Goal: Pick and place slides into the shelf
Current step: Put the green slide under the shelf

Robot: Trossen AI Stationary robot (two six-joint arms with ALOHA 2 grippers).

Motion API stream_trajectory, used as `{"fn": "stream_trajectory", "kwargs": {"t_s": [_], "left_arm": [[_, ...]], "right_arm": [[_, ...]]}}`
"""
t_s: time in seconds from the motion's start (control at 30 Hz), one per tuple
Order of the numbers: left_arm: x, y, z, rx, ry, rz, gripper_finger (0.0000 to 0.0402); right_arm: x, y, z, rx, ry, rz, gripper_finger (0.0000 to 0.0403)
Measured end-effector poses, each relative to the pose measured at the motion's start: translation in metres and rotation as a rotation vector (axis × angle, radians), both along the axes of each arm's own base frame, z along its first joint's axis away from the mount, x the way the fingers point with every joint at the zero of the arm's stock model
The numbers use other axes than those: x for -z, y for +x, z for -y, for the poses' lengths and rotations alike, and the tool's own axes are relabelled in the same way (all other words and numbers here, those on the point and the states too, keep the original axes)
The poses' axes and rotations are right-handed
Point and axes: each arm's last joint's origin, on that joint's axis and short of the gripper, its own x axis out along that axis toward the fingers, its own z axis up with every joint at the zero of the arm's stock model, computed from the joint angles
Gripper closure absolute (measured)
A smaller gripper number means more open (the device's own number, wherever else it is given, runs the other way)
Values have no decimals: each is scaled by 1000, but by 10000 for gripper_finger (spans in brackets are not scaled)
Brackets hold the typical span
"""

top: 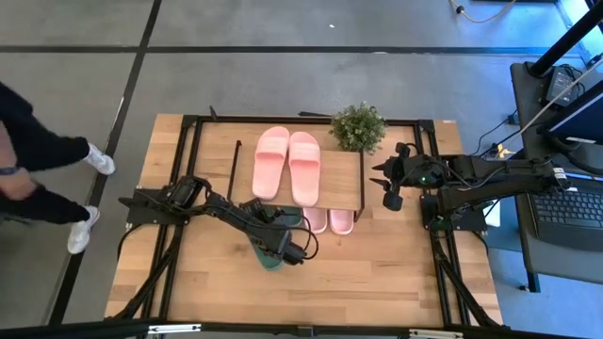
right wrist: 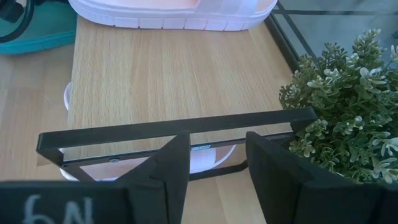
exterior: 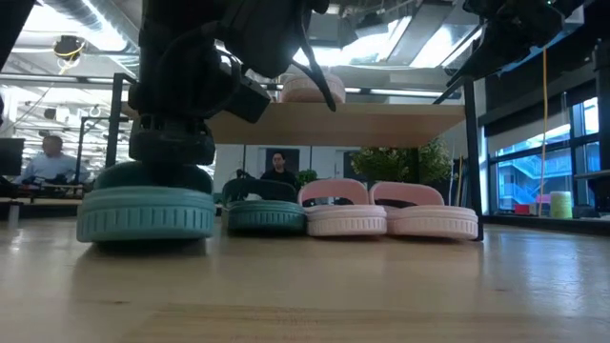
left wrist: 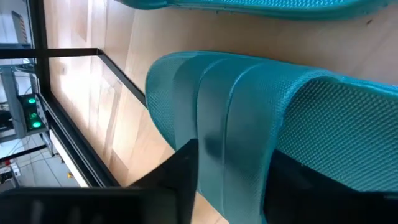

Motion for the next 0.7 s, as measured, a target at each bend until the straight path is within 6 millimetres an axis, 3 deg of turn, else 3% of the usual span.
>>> {"fn": "stream_trajectory", "kwargs": {"t_s": [0.17,0.37,0.7], "left_arm": [[-3,-1,3,10,7,5,236],[-32,-2,22,20,5,115,229],[-90,-16,88,60,-224,527,229]], "right_arm": [[0,0,0,0,0,1,246],[0,0,0,0,0,1,246],[0,0,0,6,9,-1,246]]}}
